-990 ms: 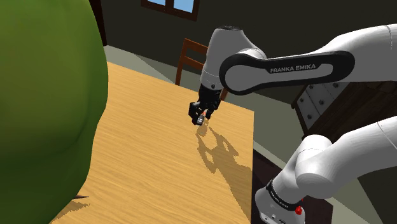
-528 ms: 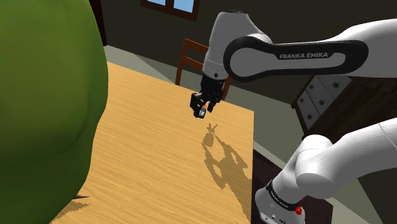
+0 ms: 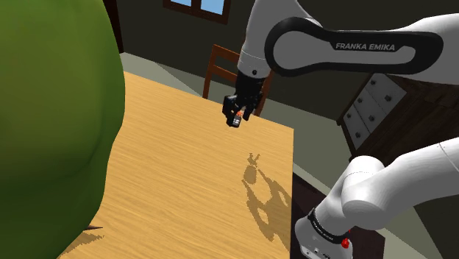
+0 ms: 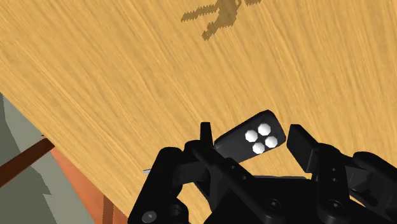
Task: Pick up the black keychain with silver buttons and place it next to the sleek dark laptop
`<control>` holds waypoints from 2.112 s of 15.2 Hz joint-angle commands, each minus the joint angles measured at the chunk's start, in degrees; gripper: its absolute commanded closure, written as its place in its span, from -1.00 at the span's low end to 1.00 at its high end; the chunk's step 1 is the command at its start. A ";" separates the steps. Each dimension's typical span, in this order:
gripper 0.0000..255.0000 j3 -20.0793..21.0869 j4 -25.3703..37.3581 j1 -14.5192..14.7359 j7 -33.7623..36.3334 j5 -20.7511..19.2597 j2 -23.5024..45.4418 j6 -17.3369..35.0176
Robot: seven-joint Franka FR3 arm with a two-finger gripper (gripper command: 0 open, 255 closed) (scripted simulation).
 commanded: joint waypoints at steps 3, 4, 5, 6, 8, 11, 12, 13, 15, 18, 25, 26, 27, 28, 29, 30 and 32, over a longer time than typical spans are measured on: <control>1.00 2.37 -1.80 1.71 3.30 1.60 -3.32 -1.35; 1.00 3.21 -2.51 2.31 4.43 2.20 -4.38 -1.62; 1.00 4.06 -3.15 2.91 5.57 2.81 -5.39 -1.90; 1.00 4.93 -3.72 3.53 6.73 3.45 -6.34 -2.19; 1.00 6.73 -4.67 4.78 9.09 4.77 -8.10 -2.77; 1.00 9.56 -5.60 6.67 12.76 6.84 -10.30 -3.64; 1.00 10.53 -5.78 7.30 14.03 7.55 -10.92 -3.92; 1.00 11.53 -5.89 7.92 15.30 8.26 -11.47 -4.19; 1.00 13.59 -5.93 9.11 17.89 9.69 -12.37 -4.70; 1.00 16.80 -5.49 10.79 21.89 11.79 -13.24 -5.35; 1.00 25.00 -2.28 13.69 31.62 16.16 -12.94 -6.23; 1.00 26.26 -1.57 13.94 33.05 16.68 -12.64 -6.28; 1.00 27.56 -0.81 14.14 34.49 17.16 -12.28 -6.31; 1.00 28.88 0.01 14.29 35.94 17.61 -11.86 -6.32; 1.00 30.24 0.89 14.39 37.41 18.02 -11.37 -6.32; 1.00 31.62 1.83 14.43 38.89 18.37 -10.82 -6.29; 1.00 34.52 3.88 14.33 41.90 18.92 -9.54 -6.19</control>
